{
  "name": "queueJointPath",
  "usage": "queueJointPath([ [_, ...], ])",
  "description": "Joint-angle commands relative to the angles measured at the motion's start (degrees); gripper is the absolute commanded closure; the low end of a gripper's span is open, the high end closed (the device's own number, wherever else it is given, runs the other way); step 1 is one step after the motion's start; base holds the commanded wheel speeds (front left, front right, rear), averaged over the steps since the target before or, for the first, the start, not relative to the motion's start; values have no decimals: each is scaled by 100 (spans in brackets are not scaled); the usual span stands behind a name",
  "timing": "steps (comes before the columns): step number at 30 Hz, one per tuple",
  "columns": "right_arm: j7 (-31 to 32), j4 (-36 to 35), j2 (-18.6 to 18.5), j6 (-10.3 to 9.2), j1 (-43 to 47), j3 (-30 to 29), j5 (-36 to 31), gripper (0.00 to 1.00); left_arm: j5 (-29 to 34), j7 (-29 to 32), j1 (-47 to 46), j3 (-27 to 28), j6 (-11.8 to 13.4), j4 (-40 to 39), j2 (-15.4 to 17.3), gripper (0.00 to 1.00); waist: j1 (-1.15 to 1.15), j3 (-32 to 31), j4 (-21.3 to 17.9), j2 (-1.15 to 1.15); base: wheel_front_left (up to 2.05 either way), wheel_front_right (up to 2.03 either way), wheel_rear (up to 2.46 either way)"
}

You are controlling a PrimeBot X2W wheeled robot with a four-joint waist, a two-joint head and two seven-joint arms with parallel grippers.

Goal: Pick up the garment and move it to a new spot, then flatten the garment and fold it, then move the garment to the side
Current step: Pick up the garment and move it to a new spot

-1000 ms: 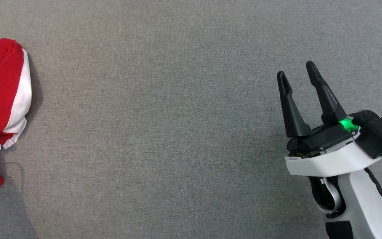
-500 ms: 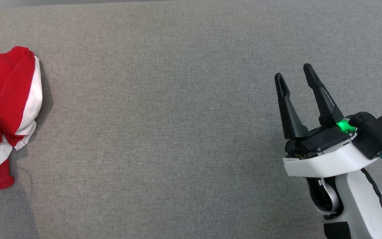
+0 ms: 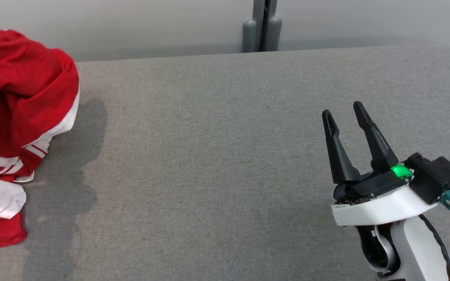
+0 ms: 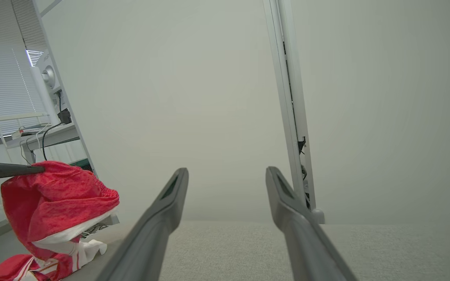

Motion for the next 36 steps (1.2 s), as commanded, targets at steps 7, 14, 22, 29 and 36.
queueJointPath([
  [7, -1, 2, 18, 13, 225, -30, 73, 0, -253, 65, 183, -453, -7, -1145, 138, 100, 0, -412, -498, 0, 0, 0, 0],
  [14, -1, 13, -9, 13, 361, -22, 94, 0, -555, 197, 574, -876, -6, -2183, 11, 100, 0, -630, -953, 0, 0, 0, 0],
  [22, -1, -3, -44, 13, 459, 38, 169, 0, -598, 83, 1455, -1383, 103, -2535, -384, 100, 0, -721, -1376, 0, 0, 0, 0],
  [29, -1, -6, -51, 13, 405, 93, 205, 0, -252, -897, 1877, -1854, 71, -1469, -1062, 100, 0, -606, -1536, 0, 0, 0, 0],
  [36, -1, 7, -37, 13, 382, 88, 212, 0, -2, -1639, 1667, -2275, 22, -112, -1634, 0, 0, -457, -1461, 0, 0, 0, 0],
])
